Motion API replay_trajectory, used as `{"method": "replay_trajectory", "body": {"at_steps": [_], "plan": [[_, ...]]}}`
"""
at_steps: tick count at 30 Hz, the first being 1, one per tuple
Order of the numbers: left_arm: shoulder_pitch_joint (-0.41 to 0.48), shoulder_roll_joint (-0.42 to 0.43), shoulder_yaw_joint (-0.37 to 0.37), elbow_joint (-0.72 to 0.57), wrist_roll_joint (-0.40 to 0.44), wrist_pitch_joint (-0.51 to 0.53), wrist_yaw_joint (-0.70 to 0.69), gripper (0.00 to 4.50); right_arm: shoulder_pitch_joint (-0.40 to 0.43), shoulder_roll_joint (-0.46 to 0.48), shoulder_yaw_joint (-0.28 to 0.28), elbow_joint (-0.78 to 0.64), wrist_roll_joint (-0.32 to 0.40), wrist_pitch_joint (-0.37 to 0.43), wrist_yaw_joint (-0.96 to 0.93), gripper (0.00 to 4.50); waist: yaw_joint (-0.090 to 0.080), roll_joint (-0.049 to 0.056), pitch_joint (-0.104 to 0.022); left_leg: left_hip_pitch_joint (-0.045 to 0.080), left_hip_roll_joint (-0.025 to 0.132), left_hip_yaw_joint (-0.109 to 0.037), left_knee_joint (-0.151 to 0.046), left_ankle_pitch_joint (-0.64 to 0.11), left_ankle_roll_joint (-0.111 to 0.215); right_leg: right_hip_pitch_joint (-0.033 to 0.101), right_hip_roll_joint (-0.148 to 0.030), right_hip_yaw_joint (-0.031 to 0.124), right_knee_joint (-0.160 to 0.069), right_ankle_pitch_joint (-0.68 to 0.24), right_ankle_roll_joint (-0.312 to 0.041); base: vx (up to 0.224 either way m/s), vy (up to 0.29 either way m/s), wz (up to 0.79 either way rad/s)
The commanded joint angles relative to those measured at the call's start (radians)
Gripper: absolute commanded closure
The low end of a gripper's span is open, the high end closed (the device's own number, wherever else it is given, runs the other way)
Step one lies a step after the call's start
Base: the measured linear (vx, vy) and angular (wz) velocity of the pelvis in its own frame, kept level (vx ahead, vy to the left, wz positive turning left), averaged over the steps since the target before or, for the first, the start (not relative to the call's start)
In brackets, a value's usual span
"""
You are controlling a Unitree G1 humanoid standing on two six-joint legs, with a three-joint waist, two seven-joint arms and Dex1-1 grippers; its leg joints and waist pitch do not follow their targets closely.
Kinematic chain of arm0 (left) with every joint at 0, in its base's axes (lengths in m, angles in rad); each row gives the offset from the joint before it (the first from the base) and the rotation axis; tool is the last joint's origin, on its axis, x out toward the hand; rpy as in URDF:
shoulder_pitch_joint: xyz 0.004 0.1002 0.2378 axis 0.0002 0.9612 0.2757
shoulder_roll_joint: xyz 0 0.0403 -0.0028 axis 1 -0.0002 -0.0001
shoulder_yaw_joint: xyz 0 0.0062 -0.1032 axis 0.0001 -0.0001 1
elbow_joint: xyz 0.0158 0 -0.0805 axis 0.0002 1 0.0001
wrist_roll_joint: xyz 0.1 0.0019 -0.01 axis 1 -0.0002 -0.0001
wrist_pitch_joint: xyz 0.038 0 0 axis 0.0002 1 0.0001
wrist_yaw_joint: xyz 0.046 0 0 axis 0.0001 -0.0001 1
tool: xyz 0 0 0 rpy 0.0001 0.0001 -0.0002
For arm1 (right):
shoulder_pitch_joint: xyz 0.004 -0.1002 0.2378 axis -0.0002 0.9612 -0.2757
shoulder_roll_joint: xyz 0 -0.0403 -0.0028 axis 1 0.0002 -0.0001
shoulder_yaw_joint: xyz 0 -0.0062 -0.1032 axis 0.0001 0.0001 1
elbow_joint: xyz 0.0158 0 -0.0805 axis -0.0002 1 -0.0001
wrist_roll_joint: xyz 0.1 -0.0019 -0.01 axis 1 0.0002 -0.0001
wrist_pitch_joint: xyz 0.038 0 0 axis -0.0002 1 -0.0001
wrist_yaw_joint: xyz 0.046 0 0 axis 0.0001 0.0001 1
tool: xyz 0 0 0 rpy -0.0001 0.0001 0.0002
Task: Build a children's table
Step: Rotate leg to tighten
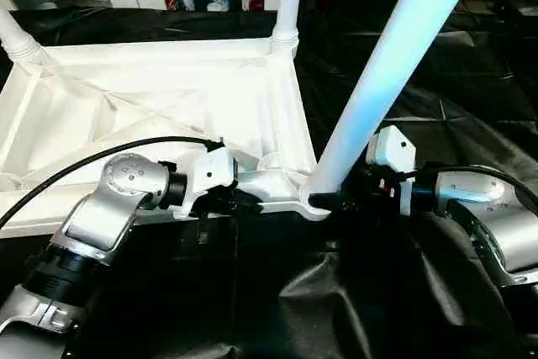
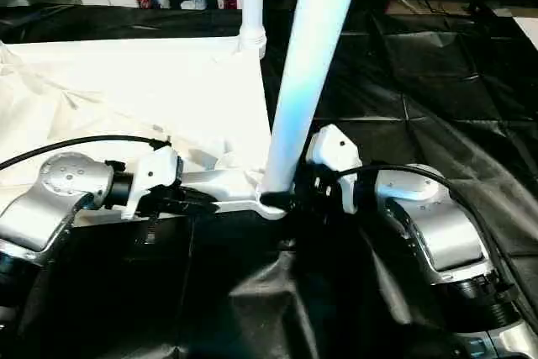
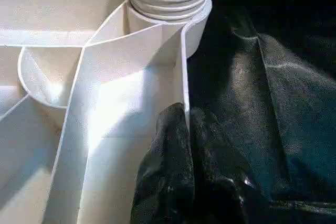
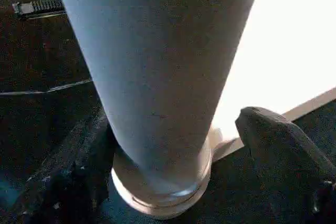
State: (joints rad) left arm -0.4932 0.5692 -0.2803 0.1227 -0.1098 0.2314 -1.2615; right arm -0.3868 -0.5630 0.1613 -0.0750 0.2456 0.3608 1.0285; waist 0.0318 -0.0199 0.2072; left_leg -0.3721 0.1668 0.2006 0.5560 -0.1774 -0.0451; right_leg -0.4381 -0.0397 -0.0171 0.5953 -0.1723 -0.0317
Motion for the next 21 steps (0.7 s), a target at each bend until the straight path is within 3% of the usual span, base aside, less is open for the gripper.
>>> {"method": "replay_trajectory", "body": {"at_steps": [1,14,21], "plan": [[0.022,0.004,-0.028,-0.013,-0.010,-0.005,-0.045,4.50,0.012,-0.017,0.020,0.012,-0.012,-0.014,0.009,0.95,0.001,0.000,-0.077,0.015,0.062,-0.023,-0.043,-0.042,0.137,0.069,-0.094,0.053,-0.046,-0.019,-0.290,0.000,0.000,0.00],[0.011,0.005,-0.033,0.004,-0.012,-0.012,-0.045,4.50,0.026,-0.033,0.051,0.038,-0.044,-0.050,0.040,1.05,0.003,-0.001,-0.082,0.015,0.061,-0.023,-0.038,-0.025,0.147,0.072,-0.093,0.053,-0.040,0.010,-0.301,0.000,0.000,0.00],[0.011,0.005,-0.032,0.003,-0.012,-0.013,-0.044,4.50,0.027,-0.032,0.060,0.050,-0.049,-0.063,0.034,1.72,0.004,-0.001,-0.084,0.014,0.061,-0.023,-0.036,-0.042,0.140,0.073,-0.093,0.053,-0.041,-0.028,-0.298,0.000,0.000,0.00]]}}
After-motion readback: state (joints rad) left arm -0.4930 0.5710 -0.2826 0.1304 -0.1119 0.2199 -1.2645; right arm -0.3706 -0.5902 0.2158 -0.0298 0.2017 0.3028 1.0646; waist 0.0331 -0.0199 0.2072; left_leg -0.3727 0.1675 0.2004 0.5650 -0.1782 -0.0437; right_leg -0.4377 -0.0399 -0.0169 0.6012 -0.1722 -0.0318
